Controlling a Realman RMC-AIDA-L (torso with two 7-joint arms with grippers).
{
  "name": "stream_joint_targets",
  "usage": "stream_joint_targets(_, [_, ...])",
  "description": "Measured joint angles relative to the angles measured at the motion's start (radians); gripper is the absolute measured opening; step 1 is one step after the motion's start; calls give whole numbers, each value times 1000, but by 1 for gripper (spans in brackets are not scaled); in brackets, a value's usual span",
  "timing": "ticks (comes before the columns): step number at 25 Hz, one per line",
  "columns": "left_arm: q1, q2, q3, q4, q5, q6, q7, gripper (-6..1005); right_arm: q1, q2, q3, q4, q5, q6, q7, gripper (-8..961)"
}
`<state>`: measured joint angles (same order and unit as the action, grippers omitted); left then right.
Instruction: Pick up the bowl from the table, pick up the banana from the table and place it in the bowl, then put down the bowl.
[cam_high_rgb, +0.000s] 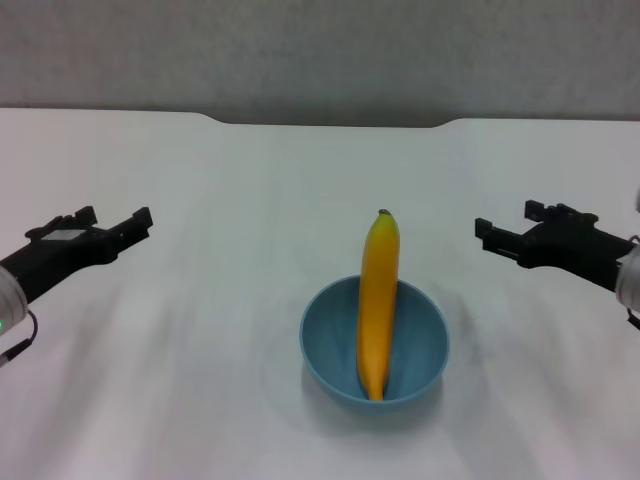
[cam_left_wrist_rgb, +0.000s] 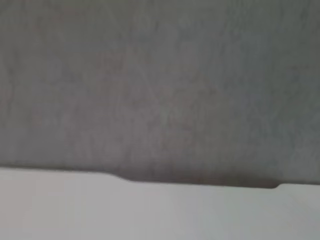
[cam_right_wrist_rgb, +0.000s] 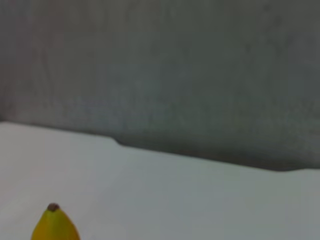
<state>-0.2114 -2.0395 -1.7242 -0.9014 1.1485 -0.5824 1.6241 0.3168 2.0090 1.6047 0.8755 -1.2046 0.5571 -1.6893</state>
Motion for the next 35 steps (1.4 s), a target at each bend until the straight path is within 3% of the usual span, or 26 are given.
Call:
stream_joint_targets(1, [-2, 0, 0, 34, -82, -30, 119, 882, 0, 0, 0, 0, 0, 0, 0, 850])
stream_joint_targets(6, [0, -2, 1, 90, -215, -99, 299, 877, 4, 0, 4, -155, 327, 102, -322, 850])
stream_joint_targets(9, [-10, -3, 4, 187, -383, -192, 446, 876, 6, 0, 5, -245, 500, 183, -463, 850])
stream_joint_targets(10, [-24, -3, 4, 268, -487, -277, 532, 876, 6, 0, 4, -303, 585, 268, -552, 850])
stream_joint_targets(11, [-24, -3, 4, 268, -487, -277, 532, 876, 6, 0, 4, -303, 585, 268, -552, 850])
stream_joint_targets(15, [-59, -2, 11, 396, -636, -386, 650, 876, 30, 2, -4, -487, 801, 503, -742, 850])
stream_joint_targets(22, [-95, -11, 13, 467, -675, -389, 673, 877, 76, 8, -6, -650, 901, 657, -797, 850])
stream_joint_targets(35, [-113, -13, 15, 555, -714, -400, 689, 876, 55, 12, -41, -700, 934, 670, -821, 850])
